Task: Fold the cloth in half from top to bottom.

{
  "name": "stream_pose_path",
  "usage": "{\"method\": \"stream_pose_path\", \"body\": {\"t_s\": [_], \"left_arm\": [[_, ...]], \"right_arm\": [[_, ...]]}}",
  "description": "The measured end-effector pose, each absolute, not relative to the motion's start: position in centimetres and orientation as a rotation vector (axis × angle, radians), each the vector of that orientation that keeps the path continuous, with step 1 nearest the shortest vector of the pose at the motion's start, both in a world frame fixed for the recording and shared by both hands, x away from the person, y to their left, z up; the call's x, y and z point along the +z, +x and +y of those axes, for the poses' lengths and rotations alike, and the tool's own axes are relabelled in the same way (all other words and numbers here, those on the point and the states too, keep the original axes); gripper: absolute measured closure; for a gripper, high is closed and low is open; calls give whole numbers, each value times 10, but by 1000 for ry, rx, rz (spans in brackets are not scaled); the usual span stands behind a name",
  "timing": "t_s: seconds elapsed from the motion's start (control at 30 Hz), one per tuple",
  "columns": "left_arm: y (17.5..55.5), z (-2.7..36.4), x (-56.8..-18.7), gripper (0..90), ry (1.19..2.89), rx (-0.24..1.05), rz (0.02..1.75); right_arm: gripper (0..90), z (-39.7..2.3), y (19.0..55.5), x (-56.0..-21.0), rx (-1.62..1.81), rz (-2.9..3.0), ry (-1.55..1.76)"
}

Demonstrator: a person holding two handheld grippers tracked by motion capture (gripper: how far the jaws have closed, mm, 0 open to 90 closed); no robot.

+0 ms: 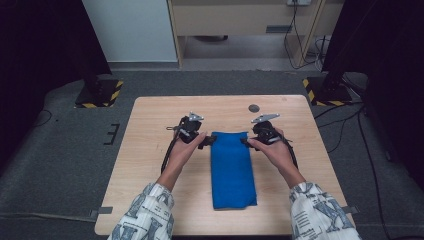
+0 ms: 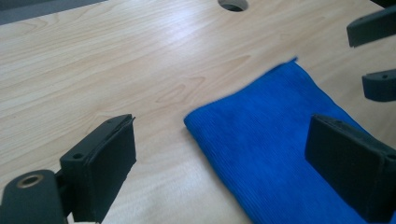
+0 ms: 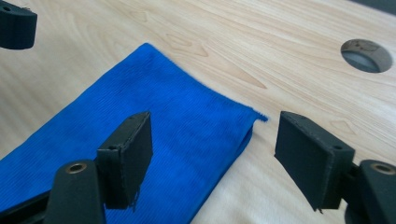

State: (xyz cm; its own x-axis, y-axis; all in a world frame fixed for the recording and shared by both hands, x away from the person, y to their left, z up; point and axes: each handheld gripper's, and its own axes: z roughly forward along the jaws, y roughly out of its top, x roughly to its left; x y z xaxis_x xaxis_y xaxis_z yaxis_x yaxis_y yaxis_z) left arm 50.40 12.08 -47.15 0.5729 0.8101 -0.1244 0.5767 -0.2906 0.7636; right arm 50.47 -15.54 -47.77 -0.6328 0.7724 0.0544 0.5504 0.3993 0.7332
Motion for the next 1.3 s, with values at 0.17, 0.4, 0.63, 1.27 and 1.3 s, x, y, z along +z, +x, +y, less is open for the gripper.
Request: {"method": "stream_pose_path", "body": {"t_s": [0.17, 0.4, 0.63, 1.27, 1.3], "left_arm": [[520, 117, -484, 118, 2006, 373, 1144], [527, 111, -496, 258, 2044, 400, 1142], [531, 105, -503, 307, 2048, 375, 1151], [542, 98, -523, 382, 2089, 386, 1207], [541, 97, -524, 388, 2093, 379, 1207]], "right_arm": [[346, -159, 523, -487, 1104, 2352, 1204], [481, -163, 538, -497, 1079, 2353, 1251], [495, -165, 540, -507, 1033, 2345, 1287], [538, -148, 548, -526, 1007, 2363, 1310], [541, -147, 547, -526, 1002, 2370, 1298]]}}
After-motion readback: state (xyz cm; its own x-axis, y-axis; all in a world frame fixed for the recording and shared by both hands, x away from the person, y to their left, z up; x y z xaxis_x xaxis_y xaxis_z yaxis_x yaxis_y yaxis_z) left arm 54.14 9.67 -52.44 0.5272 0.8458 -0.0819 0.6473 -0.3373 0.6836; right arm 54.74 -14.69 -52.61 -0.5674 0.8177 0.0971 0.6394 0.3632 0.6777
